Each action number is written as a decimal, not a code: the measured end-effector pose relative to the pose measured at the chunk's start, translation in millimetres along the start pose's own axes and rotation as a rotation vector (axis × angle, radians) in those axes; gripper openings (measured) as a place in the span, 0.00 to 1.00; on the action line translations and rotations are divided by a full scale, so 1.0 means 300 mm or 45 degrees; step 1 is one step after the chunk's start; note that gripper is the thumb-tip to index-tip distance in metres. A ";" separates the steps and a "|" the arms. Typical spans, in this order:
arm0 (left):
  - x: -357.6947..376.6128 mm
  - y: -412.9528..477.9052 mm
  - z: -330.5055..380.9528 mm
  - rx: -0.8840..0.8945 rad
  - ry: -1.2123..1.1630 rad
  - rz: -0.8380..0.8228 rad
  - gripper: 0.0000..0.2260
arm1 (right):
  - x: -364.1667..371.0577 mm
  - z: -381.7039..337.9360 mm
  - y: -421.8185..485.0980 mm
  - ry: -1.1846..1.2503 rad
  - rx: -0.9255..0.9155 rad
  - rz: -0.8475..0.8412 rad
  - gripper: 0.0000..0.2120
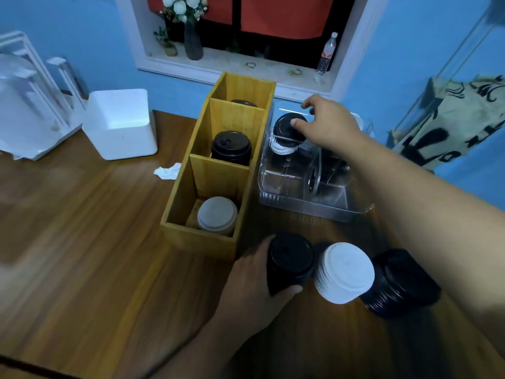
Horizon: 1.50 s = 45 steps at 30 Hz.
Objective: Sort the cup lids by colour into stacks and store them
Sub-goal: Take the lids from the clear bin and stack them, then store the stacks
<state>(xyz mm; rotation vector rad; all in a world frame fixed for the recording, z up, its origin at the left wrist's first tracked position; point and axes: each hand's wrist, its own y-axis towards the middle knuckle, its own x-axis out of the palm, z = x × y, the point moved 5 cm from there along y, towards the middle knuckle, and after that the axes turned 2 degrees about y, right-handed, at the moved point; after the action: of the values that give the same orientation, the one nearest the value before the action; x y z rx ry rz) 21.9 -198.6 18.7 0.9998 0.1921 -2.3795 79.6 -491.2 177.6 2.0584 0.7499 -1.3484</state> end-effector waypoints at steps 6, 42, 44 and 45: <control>-0.005 0.002 0.003 -0.009 0.004 -0.007 0.43 | 0.058 0.026 0.057 0.238 0.133 0.036 0.18; 0.004 -0.003 0.001 0.018 0.004 0.036 0.43 | 0.100 0.163 -1.327 0.589 0.304 -0.551 0.32; 0.002 -0.004 0.005 0.027 -0.006 0.045 0.43 | 0.098 0.168 -1.286 0.192 -0.146 -0.460 0.32; 0.000 -0.004 0.008 0.031 -0.010 0.051 0.42 | 0.119 0.164 -1.269 0.103 -0.288 -0.496 0.33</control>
<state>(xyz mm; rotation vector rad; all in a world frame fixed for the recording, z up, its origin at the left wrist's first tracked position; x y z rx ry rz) 19.7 -198.3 20.3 0.9960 0.1391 -2.3543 -209.8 -259.8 71.0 1.8574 1.3290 -1.3111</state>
